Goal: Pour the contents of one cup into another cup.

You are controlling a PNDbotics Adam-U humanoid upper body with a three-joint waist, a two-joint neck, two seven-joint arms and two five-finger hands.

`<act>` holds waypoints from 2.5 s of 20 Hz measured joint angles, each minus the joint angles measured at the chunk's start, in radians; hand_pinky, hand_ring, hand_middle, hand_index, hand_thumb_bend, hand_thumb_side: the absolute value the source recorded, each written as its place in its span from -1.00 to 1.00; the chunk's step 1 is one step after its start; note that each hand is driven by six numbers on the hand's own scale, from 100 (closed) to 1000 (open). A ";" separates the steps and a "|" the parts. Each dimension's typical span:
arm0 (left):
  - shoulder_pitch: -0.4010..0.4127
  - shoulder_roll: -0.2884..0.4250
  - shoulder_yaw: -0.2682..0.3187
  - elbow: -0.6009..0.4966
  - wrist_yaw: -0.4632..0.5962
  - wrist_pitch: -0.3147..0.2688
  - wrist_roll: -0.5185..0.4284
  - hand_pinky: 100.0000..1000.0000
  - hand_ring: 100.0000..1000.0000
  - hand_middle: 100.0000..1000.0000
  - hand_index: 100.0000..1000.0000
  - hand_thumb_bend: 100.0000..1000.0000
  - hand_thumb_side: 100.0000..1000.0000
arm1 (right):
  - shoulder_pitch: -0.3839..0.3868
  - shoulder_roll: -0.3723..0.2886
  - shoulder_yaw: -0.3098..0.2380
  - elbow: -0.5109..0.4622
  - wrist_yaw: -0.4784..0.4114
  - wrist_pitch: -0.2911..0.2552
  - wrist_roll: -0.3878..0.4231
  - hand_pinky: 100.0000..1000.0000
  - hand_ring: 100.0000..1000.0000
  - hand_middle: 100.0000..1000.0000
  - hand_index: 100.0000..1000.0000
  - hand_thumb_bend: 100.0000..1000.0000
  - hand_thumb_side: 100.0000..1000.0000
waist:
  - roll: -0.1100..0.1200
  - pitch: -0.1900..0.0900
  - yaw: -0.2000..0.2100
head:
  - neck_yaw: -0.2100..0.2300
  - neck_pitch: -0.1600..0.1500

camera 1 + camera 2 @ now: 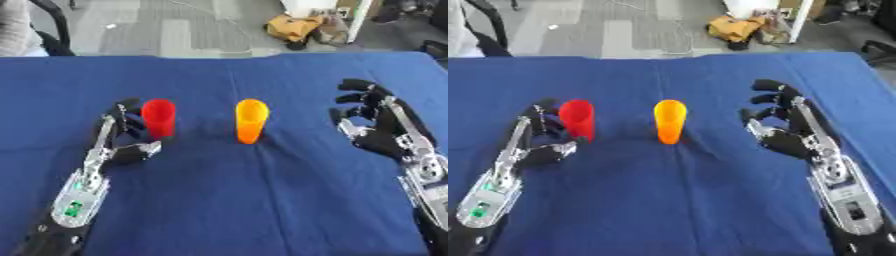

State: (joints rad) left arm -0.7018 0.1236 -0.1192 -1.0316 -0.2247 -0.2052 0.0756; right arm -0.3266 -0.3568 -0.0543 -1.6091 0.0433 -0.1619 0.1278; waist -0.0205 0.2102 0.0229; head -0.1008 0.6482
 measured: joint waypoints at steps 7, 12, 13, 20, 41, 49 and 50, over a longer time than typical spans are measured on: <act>-0.032 -0.010 -0.005 0.037 0.004 -0.002 -0.008 -0.14 -0.02 0.17 0.70 0.37 -1.00 | -0.004 0.000 0.000 0.000 -0.001 0.000 0.001 0.07 0.46 0.54 0.69 -0.60 -0.72 | 0.000 0.006 -0.011 | 0.003 -0.001; -0.045 -0.010 -0.006 0.063 0.012 0.007 -0.035 -0.15 -0.02 0.16 0.69 0.39 -1.00 | -0.005 0.001 0.000 0.000 -0.001 -0.001 0.003 0.07 0.46 0.54 0.69 -0.60 -0.72 | -0.001 0.007 -0.015 | 0.003 -0.005; -0.049 -0.010 -0.006 0.070 0.014 0.011 -0.042 -0.15 -0.03 0.16 0.69 0.40 -1.00 | -0.005 0.001 0.000 0.000 -0.001 -0.001 0.003 0.07 0.46 0.54 0.69 -0.60 -0.72 | -0.001 0.008 -0.016 | 0.003 -0.005; -0.080 -0.012 -0.006 0.105 0.052 0.009 -0.107 -0.13 -0.02 0.16 0.68 0.40 -1.00 | -0.008 0.001 0.000 0.003 -0.001 -0.002 0.006 0.07 0.46 0.54 0.69 -0.60 -0.72 | -0.004 0.012 -0.023 | 0.007 -0.008; -0.103 -0.018 -0.024 0.098 0.026 -0.019 -0.150 0.08 0.16 0.34 0.74 0.72 -0.80 | -0.008 0.002 0.000 0.005 -0.001 -0.004 0.008 0.07 0.46 0.54 0.69 -0.60 -0.72 | -0.010 0.018 -0.024 | 0.010 -0.008; -0.123 -0.024 -0.023 0.130 -0.093 0.000 -0.066 0.06 0.17 0.34 0.74 0.72 -0.78 | -0.014 0.002 0.001 0.005 -0.002 -0.004 0.012 0.07 0.46 0.54 0.70 -0.60 -0.72 | -0.012 0.022 -0.030 | 0.012 -0.012; -0.127 -0.027 -0.022 0.136 -0.101 -0.003 -0.059 0.06 0.16 0.34 0.74 0.72 -0.78 | -0.015 0.002 0.001 0.005 -0.002 -0.005 0.013 0.07 0.46 0.54 0.70 -0.60 -0.72 | -0.012 0.023 -0.030 | 0.012 -0.014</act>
State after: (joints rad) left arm -0.8286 0.0962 -0.1414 -0.8956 -0.3255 -0.2079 0.0168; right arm -0.3414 -0.3545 -0.0528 -1.6036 0.0412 -0.1664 0.1404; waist -0.0328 0.2331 -0.0071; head -0.0891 0.6344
